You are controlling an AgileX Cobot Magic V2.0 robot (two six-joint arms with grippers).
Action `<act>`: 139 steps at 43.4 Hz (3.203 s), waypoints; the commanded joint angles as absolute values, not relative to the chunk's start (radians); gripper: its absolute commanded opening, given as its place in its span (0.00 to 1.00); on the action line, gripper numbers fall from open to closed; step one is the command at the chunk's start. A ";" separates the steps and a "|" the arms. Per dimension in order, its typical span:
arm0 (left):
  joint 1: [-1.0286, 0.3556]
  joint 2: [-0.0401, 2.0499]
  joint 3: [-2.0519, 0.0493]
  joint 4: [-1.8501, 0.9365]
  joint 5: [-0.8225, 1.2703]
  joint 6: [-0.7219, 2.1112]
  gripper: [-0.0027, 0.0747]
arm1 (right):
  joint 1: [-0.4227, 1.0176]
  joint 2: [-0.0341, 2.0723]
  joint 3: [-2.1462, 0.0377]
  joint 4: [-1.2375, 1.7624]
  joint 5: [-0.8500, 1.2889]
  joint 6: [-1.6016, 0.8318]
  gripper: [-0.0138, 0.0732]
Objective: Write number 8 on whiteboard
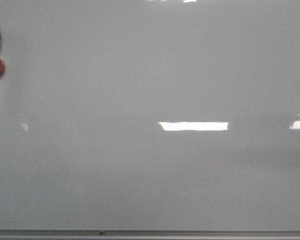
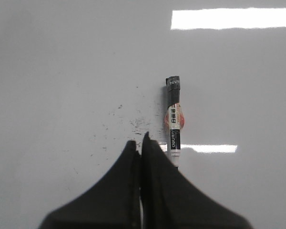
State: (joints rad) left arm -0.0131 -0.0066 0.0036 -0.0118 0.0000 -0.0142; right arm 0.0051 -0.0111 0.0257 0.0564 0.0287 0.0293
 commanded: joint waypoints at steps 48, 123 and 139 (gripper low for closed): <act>-0.014 0.473 -0.675 -0.021 0.503 -0.017 0.01 | 0.004 0.563 -0.639 0.042 0.408 -0.047 0.03; -0.118 1.508 -0.861 -0.064 0.039 0.011 0.41 | 0.004 0.658 -0.640 0.042 0.419 -0.058 0.82; -0.118 1.468 -0.861 -0.062 0.128 0.011 0.02 | 0.004 0.658 -0.642 0.042 0.401 -0.057 0.82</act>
State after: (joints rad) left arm -0.1143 1.5169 -0.8290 -0.0546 0.1459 0.0130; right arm 0.0051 0.6525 -0.6034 0.0549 0.4847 -0.0470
